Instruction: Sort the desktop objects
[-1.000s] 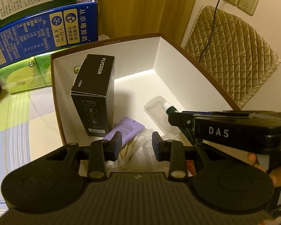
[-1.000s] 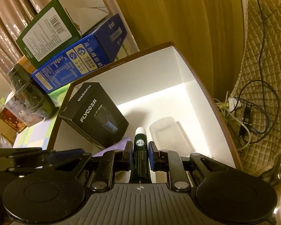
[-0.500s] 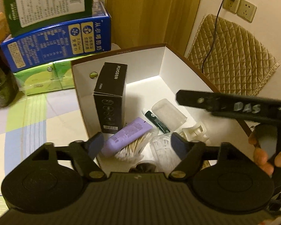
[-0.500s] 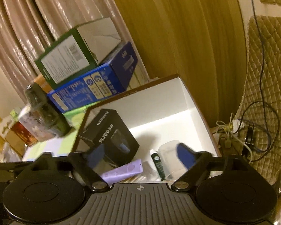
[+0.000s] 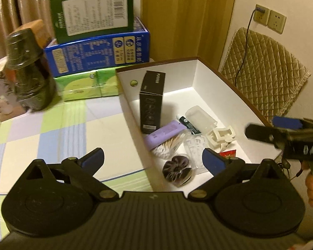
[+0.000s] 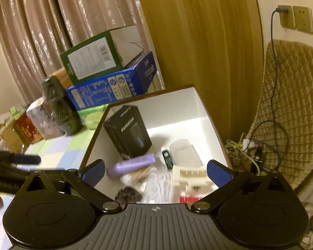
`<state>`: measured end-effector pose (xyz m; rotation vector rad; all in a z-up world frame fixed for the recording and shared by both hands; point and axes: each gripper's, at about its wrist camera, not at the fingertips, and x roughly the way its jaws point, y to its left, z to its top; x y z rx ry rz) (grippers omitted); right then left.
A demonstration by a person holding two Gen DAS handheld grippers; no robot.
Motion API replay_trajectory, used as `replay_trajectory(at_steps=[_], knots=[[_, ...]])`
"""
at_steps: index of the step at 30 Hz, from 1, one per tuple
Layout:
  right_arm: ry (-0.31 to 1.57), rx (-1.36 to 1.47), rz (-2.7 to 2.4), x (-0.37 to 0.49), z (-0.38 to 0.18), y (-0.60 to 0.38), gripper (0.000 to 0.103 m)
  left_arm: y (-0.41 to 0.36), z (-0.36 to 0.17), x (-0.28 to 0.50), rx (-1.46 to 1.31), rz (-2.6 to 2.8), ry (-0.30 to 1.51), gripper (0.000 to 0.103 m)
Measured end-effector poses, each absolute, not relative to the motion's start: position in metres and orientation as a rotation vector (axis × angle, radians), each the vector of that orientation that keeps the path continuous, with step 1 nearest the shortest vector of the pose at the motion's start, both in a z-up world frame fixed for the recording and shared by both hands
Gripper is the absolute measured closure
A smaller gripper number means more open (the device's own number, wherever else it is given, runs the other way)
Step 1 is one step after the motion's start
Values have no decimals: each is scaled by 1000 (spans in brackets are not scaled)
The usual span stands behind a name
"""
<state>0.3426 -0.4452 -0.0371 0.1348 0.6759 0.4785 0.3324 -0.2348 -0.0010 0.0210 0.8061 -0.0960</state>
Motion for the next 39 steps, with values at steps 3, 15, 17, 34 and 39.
replay_trajectory(at_steps=[3,15,17,34,39], knots=[[670,126,468,320,-34,-444,2,-229,5,317,28,-82,784,4],[652,96,407,237,-19,-425,2,-203,26,244,65,-87,723,1],[654,78,390,224,-19,-420,2,-197,28,231,72,-86,719,1],[682,34,331,120,-17,-374,2,-150,39,126,127,-86,710,1],[684,6,324,92,-19,-359,2,-136,43,98,112,-78,719,1]])
